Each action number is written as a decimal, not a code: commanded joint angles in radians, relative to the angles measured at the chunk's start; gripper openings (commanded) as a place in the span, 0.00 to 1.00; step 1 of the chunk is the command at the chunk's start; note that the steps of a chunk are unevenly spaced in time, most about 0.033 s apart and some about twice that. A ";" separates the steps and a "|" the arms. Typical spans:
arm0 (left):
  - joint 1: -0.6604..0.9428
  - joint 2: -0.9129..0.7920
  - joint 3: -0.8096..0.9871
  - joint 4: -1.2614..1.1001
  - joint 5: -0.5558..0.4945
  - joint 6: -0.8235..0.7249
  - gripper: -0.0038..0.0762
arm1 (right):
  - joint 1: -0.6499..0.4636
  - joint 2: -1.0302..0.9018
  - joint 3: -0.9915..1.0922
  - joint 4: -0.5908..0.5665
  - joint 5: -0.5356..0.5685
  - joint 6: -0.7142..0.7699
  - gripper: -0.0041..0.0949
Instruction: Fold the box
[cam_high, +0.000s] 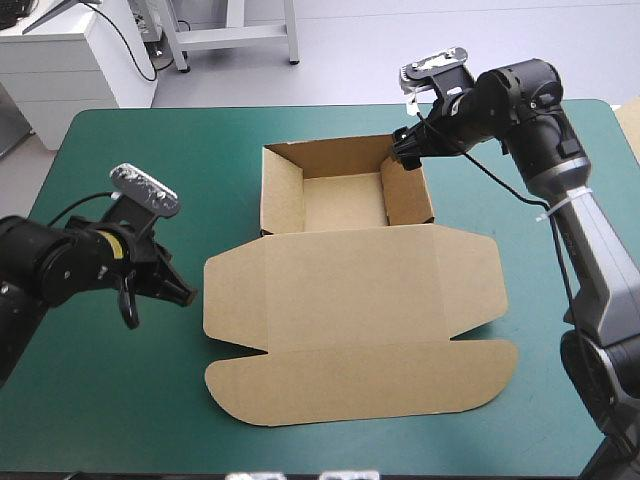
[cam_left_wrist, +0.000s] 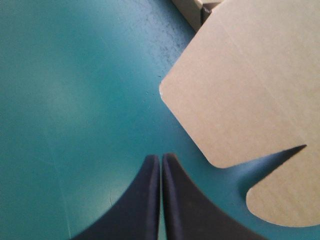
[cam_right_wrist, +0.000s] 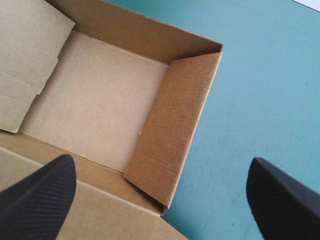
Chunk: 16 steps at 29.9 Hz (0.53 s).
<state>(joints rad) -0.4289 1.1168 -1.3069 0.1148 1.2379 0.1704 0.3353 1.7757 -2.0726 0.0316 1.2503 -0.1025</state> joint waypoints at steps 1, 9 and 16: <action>-0.001 -0.096 0.073 0.007 -0.057 -0.046 0.04 | 0.000 -0.004 -0.024 -0.038 -0.027 0.014 0.88; -0.001 -0.250 0.278 0.007 -0.109 -0.078 0.04 | -0.002 0.134 -0.024 -0.058 -0.045 0.020 0.88; -0.001 -0.371 0.386 0.007 -0.089 -0.102 0.04 | -0.038 0.233 -0.024 -0.026 -0.077 0.020 0.88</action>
<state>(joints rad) -0.4289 0.7906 -0.9197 0.1148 1.1793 0.0874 0.3237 2.0441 -2.0706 -0.0081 1.2232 -0.0810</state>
